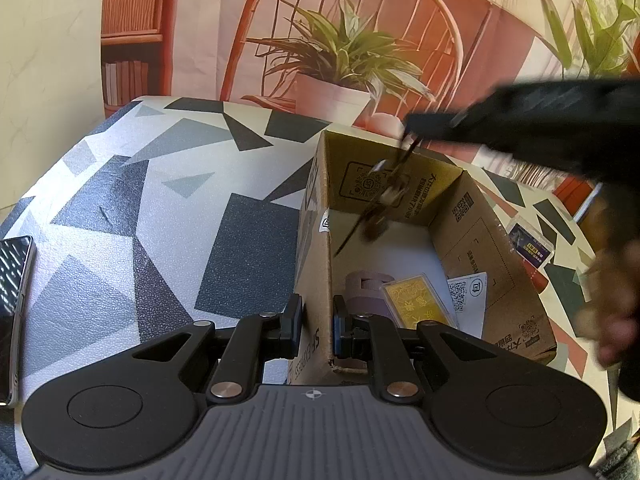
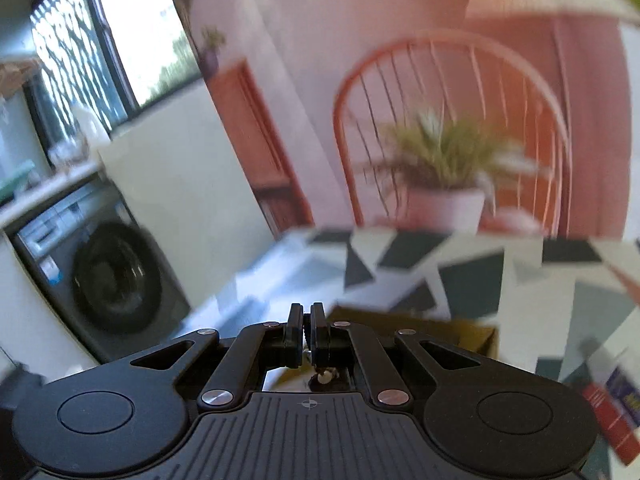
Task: Organize rigid objects
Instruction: 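Carry the keys into the box and open the right gripper, then move the right gripper back and grasp the red lighter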
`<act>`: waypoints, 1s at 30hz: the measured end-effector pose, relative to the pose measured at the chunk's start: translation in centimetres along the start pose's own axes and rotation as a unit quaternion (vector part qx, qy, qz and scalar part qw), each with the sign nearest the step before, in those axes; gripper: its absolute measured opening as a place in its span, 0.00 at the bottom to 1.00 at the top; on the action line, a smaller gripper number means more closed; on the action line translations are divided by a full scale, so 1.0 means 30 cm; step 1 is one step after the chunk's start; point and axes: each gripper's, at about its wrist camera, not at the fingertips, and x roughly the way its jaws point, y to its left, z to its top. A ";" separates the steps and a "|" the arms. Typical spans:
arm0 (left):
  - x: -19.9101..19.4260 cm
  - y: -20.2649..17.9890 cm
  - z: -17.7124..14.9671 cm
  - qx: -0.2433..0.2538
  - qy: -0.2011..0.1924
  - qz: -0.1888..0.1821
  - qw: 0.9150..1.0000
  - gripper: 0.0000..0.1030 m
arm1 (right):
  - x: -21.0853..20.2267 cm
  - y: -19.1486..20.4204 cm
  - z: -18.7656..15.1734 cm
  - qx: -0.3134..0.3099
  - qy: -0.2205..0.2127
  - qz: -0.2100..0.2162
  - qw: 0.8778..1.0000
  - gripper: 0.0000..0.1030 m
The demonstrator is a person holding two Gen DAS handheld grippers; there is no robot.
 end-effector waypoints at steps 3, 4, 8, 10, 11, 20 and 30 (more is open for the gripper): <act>0.002 0.002 -0.001 -0.002 0.000 -0.001 1.000 0.15 | 0.071 -0.007 -0.034 -0.002 0.034 -0.022 0.999 0.03; 0.003 0.004 0.000 -0.002 0.000 -0.001 1.000 0.15 | 0.083 -0.012 -0.042 0.001 0.044 -0.031 0.999 0.03; 0.002 0.005 0.001 -0.002 0.000 -0.001 1.000 0.15 | 0.082 -0.035 -0.069 -0.001 0.061 -0.068 0.996 0.03; 0.002 0.008 0.000 -0.002 -0.001 -0.001 1.000 0.15 | 0.066 -0.054 -0.078 0.001 0.065 -0.080 0.995 0.04; 0.002 0.009 0.000 -0.002 -0.001 -0.001 1.000 0.15 | 0.062 -0.062 -0.078 0.002 0.066 -0.087 0.994 0.05; 0.002 0.010 -0.002 -0.002 -0.001 0.000 1.000 0.15 | -0.083 -0.111 -0.062 -0.002 -0.006 -0.110 0.994 0.22; 0.000 0.008 0.000 0.001 -0.001 0.002 1.000 0.15 | -0.314 -0.287 -0.157 0.002 -0.075 -0.232 0.970 0.84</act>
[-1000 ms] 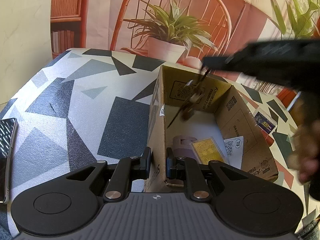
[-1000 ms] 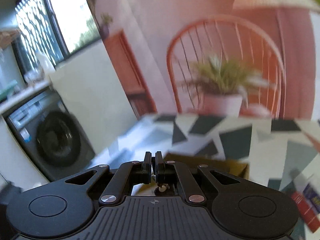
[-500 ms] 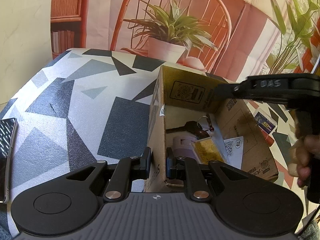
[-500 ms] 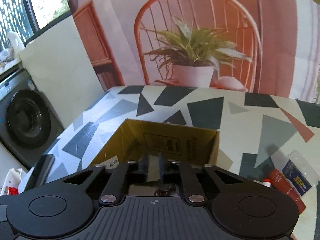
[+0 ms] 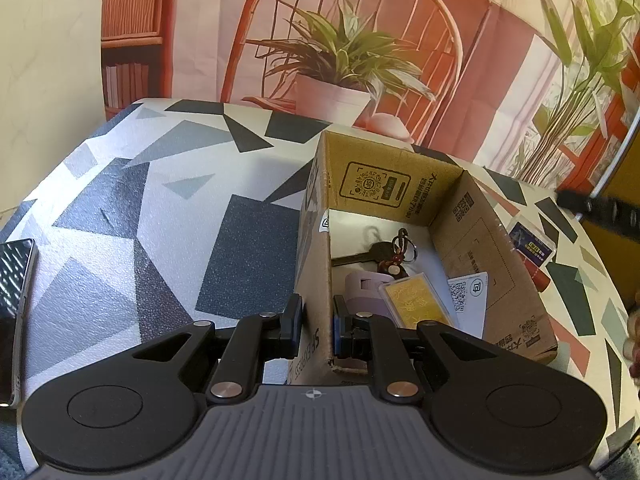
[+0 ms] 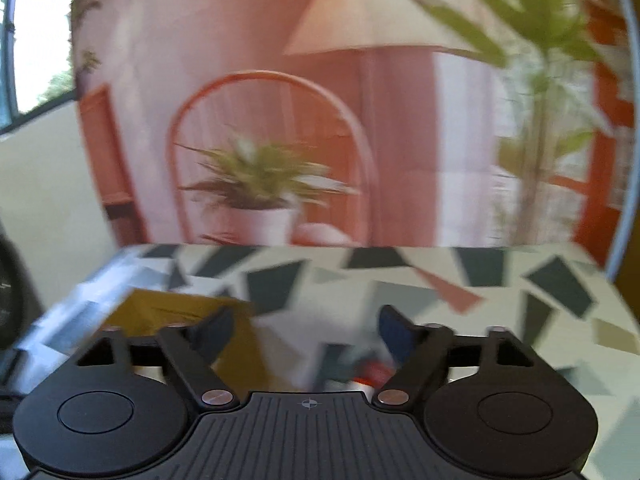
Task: Organize rigid objects
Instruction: 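Move the right gripper back and grasp the red lighter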
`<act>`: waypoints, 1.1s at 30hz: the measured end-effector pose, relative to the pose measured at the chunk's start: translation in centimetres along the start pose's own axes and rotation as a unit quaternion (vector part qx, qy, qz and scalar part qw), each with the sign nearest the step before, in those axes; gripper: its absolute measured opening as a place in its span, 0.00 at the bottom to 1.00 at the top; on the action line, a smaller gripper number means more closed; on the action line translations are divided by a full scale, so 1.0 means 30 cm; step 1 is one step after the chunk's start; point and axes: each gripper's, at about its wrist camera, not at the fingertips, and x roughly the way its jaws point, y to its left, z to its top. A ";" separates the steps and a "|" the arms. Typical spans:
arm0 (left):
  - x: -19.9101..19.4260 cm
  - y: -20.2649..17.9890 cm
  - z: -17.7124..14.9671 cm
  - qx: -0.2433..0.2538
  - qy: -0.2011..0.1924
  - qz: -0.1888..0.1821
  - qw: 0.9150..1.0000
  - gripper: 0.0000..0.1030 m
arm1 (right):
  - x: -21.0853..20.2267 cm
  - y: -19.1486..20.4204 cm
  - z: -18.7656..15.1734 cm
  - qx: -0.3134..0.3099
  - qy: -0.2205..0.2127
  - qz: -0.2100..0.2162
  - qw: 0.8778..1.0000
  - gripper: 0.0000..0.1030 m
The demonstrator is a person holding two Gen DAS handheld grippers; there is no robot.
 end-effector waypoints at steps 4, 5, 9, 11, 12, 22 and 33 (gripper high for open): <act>0.000 0.000 0.001 0.001 0.000 0.001 1.000 0.15 | -0.014 -0.059 -0.077 -0.011 0.009 -0.044 0.999 0.94; -0.001 -0.001 0.001 0.001 0.000 0.001 1.000 0.15 | -0.014 -0.065 -0.101 -0.018 0.014 -0.054 0.998 0.97; 0.000 -0.002 0.000 0.002 0.000 0.002 1.000 0.15 | -0.009 -0.080 -0.193 -0.042 0.037 -0.081 0.995 1.00; 0.000 -0.002 0.000 0.002 0.000 0.002 1.000 0.15 | -0.009 -0.083 -0.232 -0.036 0.053 -0.079 0.995 1.00; 0.000 -0.002 0.000 0.003 0.000 0.002 1.000 0.15 | -0.007 -0.088 -0.250 -0.034 0.059 -0.079 0.995 1.00; -0.003 -0.003 0.000 0.004 -0.001 0.003 1.000 0.15 | 0.031 -0.086 -0.336 -0.042 0.098 -0.103 0.989 1.00; -0.002 -0.003 0.000 0.004 -0.001 0.003 1.000 0.15 | 0.078 -0.042 -0.381 -0.071 0.125 -0.097 0.985 1.00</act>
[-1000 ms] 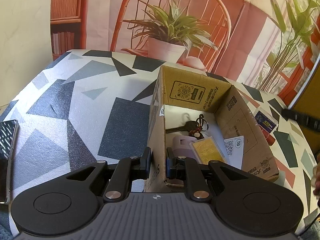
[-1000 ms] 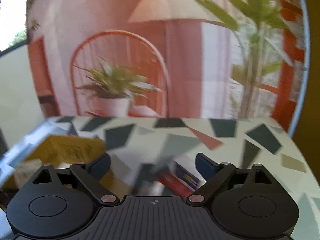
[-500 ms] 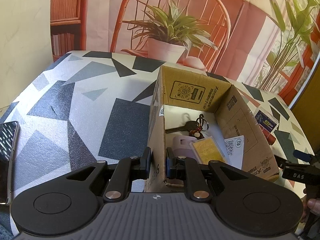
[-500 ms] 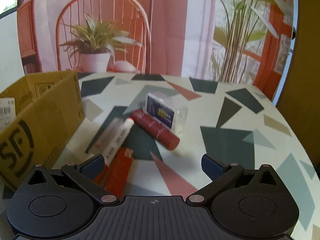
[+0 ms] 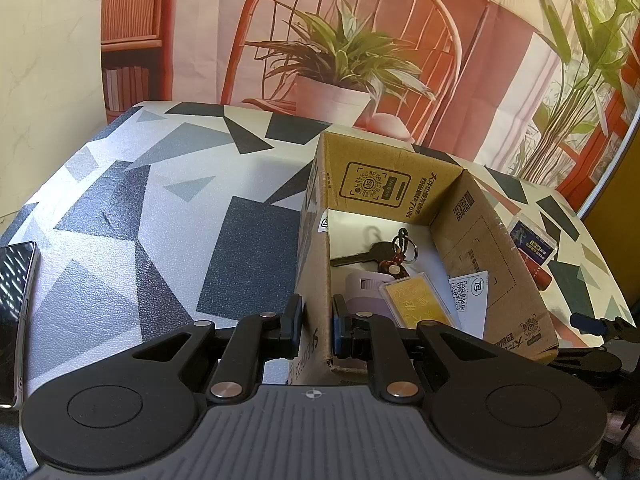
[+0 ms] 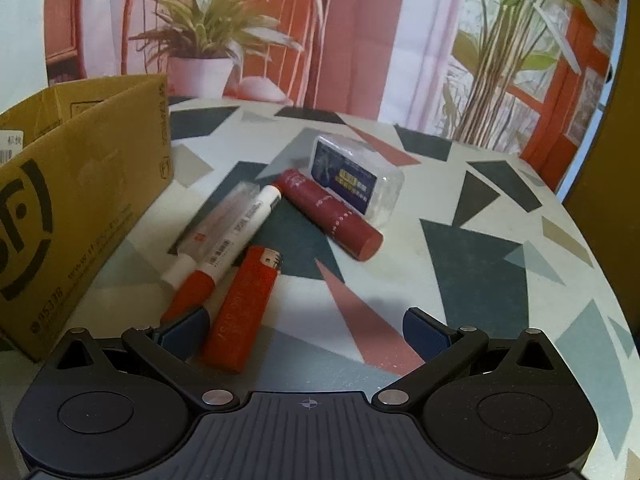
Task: Organize rigid objects
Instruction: 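Move the right gripper back and grasp the red lighter, then carry the red lighter into the box and release it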
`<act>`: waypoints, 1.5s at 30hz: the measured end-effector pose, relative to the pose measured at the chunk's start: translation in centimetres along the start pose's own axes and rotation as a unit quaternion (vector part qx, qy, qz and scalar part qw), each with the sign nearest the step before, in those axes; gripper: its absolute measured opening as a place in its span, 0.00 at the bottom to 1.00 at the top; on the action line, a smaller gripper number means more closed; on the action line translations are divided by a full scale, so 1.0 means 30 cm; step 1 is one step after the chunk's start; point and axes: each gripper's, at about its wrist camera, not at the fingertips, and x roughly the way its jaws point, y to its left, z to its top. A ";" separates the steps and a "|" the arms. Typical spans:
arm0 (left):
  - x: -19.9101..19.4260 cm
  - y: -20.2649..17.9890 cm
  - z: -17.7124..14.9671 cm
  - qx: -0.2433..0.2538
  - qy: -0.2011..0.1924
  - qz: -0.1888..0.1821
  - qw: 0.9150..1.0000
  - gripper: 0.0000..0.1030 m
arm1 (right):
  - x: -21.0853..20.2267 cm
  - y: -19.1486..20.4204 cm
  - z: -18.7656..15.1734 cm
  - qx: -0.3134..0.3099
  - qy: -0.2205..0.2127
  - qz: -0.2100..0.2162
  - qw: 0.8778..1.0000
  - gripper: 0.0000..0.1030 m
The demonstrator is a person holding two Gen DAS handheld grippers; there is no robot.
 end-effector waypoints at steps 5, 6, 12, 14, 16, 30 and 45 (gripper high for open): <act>-0.002 0.002 0.000 -0.001 0.000 0.000 1.000 0.15 | 0.012 -0.029 -0.004 0.037 0.009 0.016 0.999 1.00; -0.002 0.002 0.000 -0.001 0.000 0.000 1.000 0.15 | 0.015 -0.040 -0.006 0.049 0.012 0.021 0.998 1.00; -0.003 0.001 -0.001 -0.001 0.000 0.000 1.000 0.15 | 0.014 -0.040 -0.008 0.050 0.014 0.020 0.998 1.00; -0.003 0.002 0.000 -0.001 0.000 0.001 1.000 0.15 | 0.014 -0.038 -0.008 0.050 0.012 0.020 0.998 1.00; -0.003 0.002 0.000 -0.001 0.000 0.000 1.000 0.15 | 0.014 -0.038 -0.010 0.050 0.011 0.020 0.998 1.00; -0.005 0.005 -0.004 0.001 0.000 0.000 1.000 0.15 | -0.012 -0.020 0.005 0.025 -0.001 0.049 0.998 0.55; -0.004 0.005 -0.007 0.002 0.000 0.002 1.000 0.15 | -0.018 -0.015 0.018 0.025 -0.002 0.068 0.997 0.21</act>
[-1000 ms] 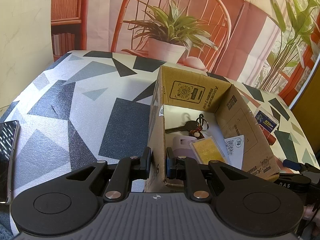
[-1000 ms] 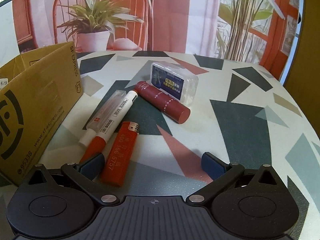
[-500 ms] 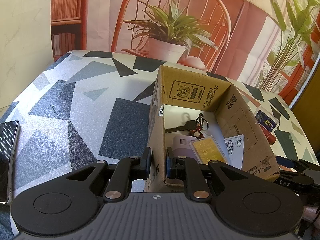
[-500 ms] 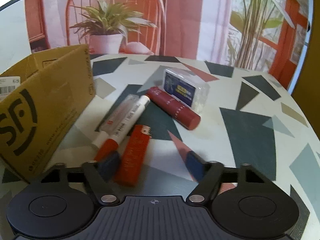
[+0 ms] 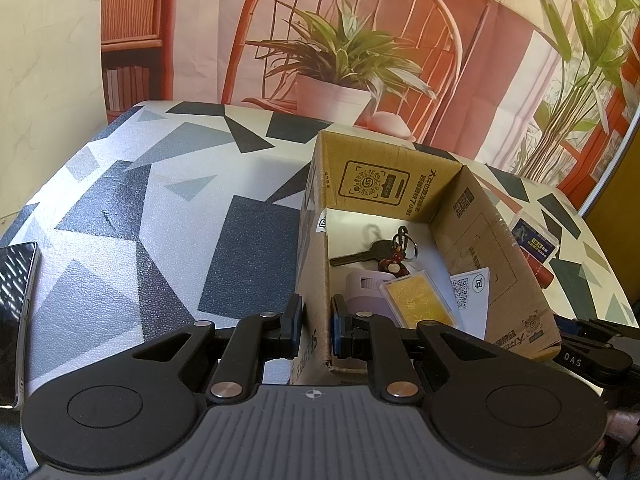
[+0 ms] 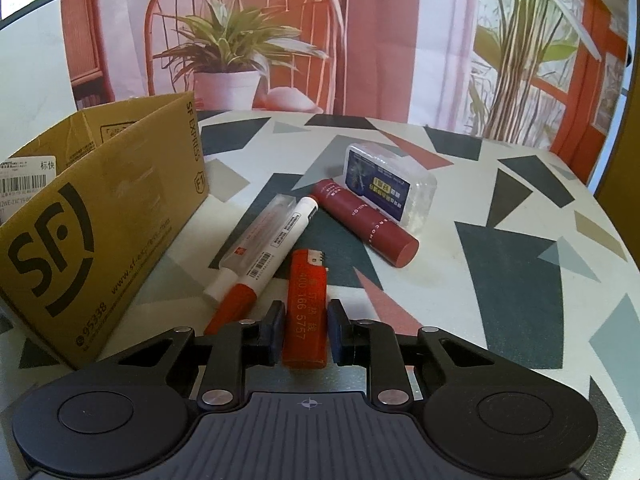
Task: Organize rigid objects
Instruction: 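Carry the red lighter into the box and release it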
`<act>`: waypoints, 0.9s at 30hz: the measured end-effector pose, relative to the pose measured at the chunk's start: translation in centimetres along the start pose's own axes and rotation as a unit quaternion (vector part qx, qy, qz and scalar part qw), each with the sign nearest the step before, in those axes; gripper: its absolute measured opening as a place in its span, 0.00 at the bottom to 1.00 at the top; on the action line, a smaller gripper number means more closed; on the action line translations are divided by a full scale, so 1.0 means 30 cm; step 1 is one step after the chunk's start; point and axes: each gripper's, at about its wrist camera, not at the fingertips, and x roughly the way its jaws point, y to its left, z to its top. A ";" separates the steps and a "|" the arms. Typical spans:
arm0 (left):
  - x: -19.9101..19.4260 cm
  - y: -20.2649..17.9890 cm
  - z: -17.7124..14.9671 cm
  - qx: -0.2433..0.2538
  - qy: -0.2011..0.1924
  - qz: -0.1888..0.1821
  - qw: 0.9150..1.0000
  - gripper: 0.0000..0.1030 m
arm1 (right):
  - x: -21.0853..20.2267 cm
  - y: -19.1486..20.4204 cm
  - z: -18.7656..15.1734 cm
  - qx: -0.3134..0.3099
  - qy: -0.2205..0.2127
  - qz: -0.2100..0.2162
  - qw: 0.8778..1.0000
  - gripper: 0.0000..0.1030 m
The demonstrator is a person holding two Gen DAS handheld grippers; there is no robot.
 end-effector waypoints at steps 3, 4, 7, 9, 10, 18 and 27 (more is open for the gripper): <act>0.000 0.000 0.000 0.000 0.000 0.000 1.000 0.15 | 0.001 0.001 0.000 0.001 0.000 0.001 1.000 0.21; 0.000 0.000 -0.001 0.001 0.000 0.000 1.000 0.15 | 0.001 0.001 -0.001 0.002 0.000 0.001 1.000 0.21; 0.001 -0.001 -0.001 0.001 0.000 0.000 1.000 0.15 | 0.001 -0.004 0.000 0.005 0.001 0.002 1.000 0.20; 0.000 0.000 -0.002 0.000 0.000 0.000 1.000 0.15 | 0.000 -0.007 0.003 0.009 0.003 0.004 1.000 0.20; 0.001 -0.002 -0.001 0.001 0.000 0.000 1.000 0.15 | -0.002 -0.007 0.003 0.011 0.004 0.005 1.000 0.20; 0.001 0.001 -0.003 0.000 0.000 -0.001 1.000 0.15 | -0.031 -0.042 0.020 0.044 -0.003 0.009 0.999 0.20; 0.003 -0.001 -0.003 0.003 0.001 0.000 1.000 0.15 | -0.141 -0.016 0.144 0.065 -0.060 0.067 0.994 0.20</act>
